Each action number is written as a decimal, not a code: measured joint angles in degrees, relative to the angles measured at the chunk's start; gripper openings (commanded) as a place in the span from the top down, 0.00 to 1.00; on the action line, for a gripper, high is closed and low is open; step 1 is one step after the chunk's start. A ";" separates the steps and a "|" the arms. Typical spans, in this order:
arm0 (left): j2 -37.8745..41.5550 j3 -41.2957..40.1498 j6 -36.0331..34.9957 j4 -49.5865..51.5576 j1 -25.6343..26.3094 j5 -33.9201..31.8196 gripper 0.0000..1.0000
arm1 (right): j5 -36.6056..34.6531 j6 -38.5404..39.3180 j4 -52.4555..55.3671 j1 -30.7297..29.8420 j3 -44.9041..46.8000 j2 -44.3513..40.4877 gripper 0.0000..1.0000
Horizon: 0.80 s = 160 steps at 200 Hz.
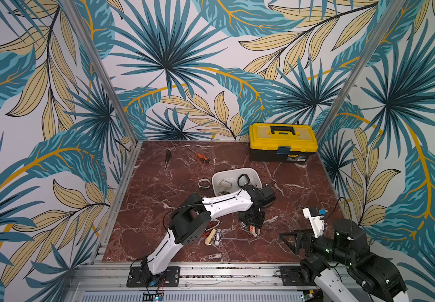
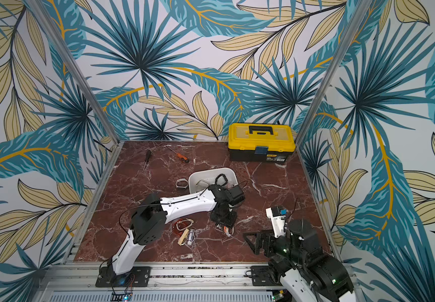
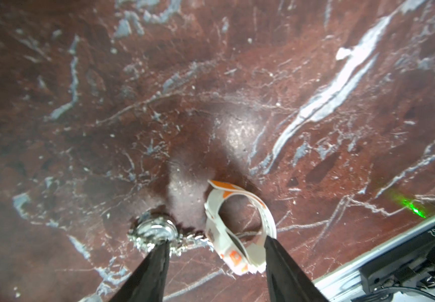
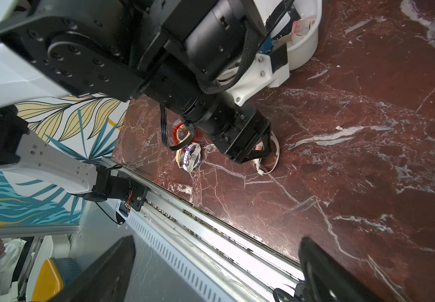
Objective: Put the watch into the storage box
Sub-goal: Pick up the watch at the center of the board.
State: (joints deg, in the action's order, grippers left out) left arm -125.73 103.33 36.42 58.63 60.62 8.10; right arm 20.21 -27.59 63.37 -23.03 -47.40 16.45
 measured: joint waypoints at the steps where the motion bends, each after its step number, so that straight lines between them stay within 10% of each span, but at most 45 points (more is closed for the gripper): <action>1: 0.04 0.00 0.02 -0.02 0.02 0.00 0.40 | 0.00 -0.02 0.00 0.00 0.00 0.00 0.00; 160: -0.22 0.00 0.22 0.26 0.42 -0.61 0.55 | -0.24 0.00 0.00 0.00 0.04 -0.22 0.00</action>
State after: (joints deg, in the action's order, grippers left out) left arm -125.95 103.33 36.64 58.89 61.04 7.49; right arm 19.97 -27.59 63.37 -23.03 -47.35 16.23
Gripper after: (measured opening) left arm 0.447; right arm 0.995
